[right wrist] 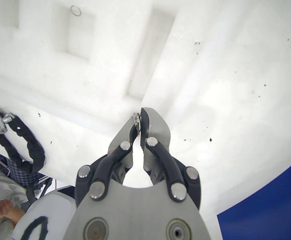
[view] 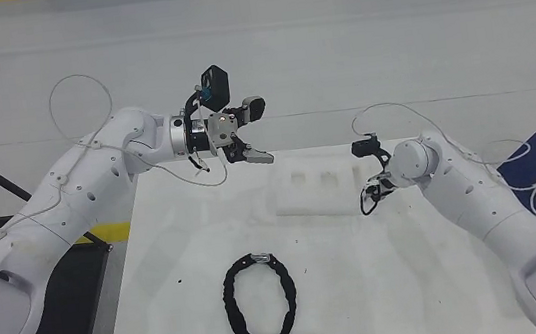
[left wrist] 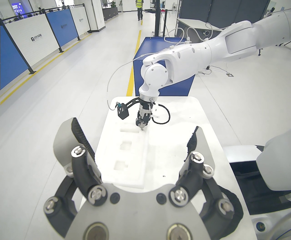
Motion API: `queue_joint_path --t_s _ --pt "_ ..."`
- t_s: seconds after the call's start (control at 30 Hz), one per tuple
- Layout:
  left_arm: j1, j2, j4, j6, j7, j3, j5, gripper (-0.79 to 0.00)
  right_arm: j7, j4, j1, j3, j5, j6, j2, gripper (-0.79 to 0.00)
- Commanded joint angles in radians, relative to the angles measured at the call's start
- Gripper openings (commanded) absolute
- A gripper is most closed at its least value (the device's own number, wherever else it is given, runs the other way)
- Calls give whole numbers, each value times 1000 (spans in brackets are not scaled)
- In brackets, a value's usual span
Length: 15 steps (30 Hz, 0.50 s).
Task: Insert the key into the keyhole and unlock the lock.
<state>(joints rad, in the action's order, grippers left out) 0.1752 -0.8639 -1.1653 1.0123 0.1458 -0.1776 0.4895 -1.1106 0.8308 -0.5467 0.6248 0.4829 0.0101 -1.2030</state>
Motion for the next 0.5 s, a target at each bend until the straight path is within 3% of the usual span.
queue_joint_path --t_s 0.0,0.23,0.47 --pt "0 0 0 0 0 0 0 0 -14 26 -3 10 13 -16 7 -785" --pt "0 0 0 0 0 0 0 0 -63 184 -48 80 70 -68 53 -785" --pt "0 0 0 0 0 0 0 0 -104 422 -165 241 62 -103 124 -785"
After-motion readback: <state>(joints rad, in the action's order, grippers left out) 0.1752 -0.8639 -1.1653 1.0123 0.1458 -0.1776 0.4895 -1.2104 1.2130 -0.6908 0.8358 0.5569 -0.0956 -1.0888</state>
